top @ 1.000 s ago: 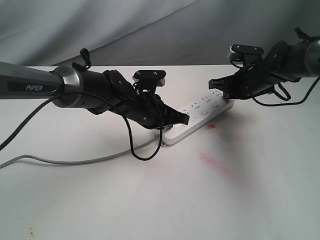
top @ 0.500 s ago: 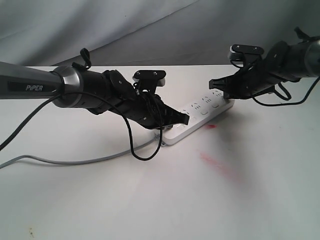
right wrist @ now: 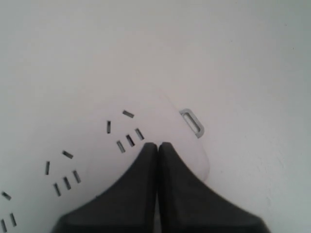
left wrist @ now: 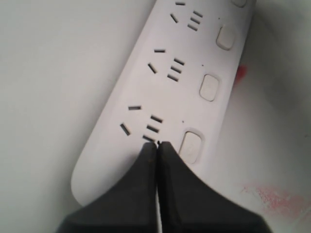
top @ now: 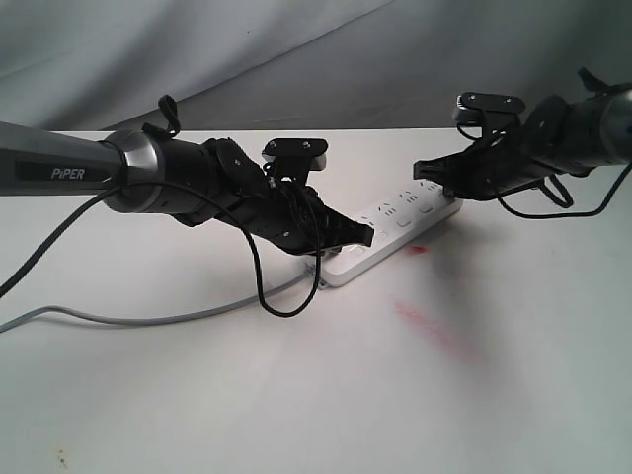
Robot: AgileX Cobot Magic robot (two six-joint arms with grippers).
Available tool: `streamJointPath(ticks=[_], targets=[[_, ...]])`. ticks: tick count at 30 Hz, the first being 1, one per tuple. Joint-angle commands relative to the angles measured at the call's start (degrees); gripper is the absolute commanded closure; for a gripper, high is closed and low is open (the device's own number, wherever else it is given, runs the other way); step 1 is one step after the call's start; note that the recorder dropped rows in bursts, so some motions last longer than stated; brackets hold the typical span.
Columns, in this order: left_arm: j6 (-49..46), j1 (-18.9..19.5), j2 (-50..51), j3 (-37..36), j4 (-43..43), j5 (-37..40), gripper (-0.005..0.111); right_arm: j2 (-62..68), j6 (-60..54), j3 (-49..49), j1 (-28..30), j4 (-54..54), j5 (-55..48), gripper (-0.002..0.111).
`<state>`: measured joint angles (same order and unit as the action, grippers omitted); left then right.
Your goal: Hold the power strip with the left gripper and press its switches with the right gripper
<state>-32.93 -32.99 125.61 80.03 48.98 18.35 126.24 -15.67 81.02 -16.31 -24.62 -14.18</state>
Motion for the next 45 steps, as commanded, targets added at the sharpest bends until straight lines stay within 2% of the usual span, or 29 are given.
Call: streamJointPath(ticks=[1,8,14,23,30,37,45], targets=[[-0.07,-0.26,-0.15,0.29,0.28,-0.34,0.107,4.03,-2.09,-1.68,-0.95,1.7,-4.59,0.108],[-0.07,-0.26,-0.15,0.29,0.28,-0.12,0.107,4.96,0.49,-1.68,-2.43,4.08,-5.7,0.108],[-0.07,-0.26,-0.15,0.29,0.28,-0.55,0.107,4.7,9.98,-1.68,-2.57,14.17,-8.38,0.108],[-0.07,-0.26,-0.15,0.29,0.28,-0.55,0.107,4.7,10.96,-1.86,-4.43,15.41,-9.95,0.108],[-0.07,-0.26,-0.15,0.29,0.28,-0.55,0.107,4.7,21.27,-1.86,-7.32,27.64,-10.27,0.108],[-0.07,-0.26,-0.15,0.29,0.28,-0.55,0.107,3.79,21.93,-1.61,-6.91,27.63,-10.07,0.108],[-0.07,-0.26,-0.15,0.29,0.28,-0.55,0.107,-5.91,22.02,-1.61,-7.02,27.37,-6.58,0.108]])
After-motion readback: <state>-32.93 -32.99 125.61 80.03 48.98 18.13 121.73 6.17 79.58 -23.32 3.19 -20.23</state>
